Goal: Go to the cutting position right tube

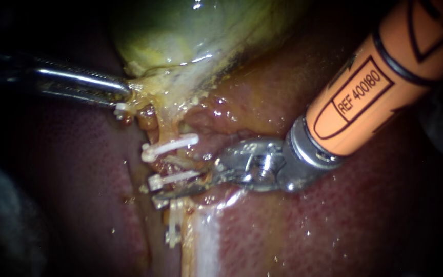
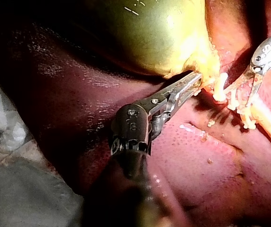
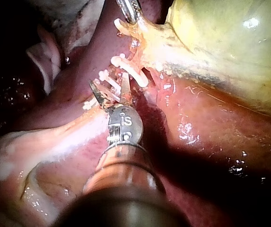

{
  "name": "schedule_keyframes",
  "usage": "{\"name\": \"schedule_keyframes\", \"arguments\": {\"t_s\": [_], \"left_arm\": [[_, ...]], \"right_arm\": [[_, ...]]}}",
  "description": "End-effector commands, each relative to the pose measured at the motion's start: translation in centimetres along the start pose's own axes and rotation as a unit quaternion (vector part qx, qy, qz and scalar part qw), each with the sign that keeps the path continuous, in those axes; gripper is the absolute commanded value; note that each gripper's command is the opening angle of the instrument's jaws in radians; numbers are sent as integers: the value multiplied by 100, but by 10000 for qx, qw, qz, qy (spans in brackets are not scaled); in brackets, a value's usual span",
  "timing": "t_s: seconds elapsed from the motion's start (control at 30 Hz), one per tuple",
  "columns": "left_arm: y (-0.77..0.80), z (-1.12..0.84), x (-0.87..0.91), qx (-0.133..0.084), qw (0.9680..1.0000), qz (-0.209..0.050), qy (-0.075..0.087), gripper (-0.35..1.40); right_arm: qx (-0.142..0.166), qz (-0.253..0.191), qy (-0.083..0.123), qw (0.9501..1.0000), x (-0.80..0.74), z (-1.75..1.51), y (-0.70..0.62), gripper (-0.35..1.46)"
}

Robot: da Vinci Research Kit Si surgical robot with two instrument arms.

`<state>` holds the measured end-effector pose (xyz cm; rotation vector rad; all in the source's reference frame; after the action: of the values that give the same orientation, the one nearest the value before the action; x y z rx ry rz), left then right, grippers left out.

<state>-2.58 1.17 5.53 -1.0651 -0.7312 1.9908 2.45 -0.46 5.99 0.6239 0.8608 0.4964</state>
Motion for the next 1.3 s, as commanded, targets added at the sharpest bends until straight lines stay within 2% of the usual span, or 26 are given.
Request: {"name": "schedule_keyframes", "arguments": {"t_s": [0.03, 0.4, 0.6, 1.07, 1.3], "left_arm": [[0, 0, 0, 0, 10000, 0, 0, -35], [0, 0, 0, 1, 10000, 0, 0, -35], [1, -1, 0, 1, 10000, -1, 1, -35], [1, -1, 0, 1, 10000, -1, 1, -35], [1, -1, 0, 0, 10000, -1, 0, -35]], "right_arm": [[9, 1, 0, 10000, 0, 0, -1, 138], [166, 29, 125, 9998, 4, -13, -13, 140], [223, 41, 187, 9996, 4, -27, -15, 142], [273, 43, 219, 9994, -1, -44, -11, 142], [273, 40, 217, 9994, -8, -50, -1, 142]]}}
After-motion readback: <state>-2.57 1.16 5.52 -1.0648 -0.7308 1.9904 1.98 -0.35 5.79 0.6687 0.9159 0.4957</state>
